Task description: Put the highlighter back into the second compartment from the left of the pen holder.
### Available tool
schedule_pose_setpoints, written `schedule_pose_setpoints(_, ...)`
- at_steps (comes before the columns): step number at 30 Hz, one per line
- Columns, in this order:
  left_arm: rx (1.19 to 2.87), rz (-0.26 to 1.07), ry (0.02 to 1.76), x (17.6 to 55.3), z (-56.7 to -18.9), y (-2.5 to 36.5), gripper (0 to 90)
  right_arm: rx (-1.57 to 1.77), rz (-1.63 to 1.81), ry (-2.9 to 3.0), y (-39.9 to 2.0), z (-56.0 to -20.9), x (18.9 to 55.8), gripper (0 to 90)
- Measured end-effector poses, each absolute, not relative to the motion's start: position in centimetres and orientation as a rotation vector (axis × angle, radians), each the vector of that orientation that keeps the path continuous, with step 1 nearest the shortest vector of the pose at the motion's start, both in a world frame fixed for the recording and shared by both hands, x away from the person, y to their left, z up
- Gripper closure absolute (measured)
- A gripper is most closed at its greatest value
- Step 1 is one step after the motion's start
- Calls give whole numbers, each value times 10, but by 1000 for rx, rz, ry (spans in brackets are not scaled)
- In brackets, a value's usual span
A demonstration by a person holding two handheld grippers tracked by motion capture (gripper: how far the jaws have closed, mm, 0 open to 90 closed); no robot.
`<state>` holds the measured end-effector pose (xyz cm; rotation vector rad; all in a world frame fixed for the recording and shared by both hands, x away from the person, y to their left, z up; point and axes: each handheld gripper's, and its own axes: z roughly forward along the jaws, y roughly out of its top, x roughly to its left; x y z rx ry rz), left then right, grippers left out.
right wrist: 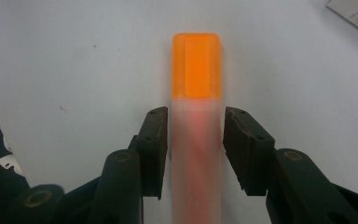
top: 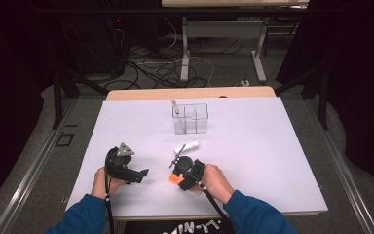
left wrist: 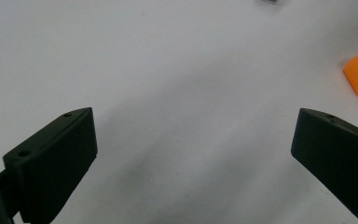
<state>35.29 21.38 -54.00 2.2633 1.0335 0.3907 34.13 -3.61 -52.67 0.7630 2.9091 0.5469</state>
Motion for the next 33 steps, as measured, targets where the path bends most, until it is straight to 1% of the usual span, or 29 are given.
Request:
schedule_pose_setpoints(14,2262,390,1037,353,-540,213,3,785,548,2933,-36,-533,347,645)
schedule_pose_setpoints(25,2265,385,1032,352,-540,213,3,822,710,2929,-48,-534,349,650)
schedule_pose_setpoints(33,2263,385,1030,353,-540,214,3,842,816,2887,-58,-524,346,650)
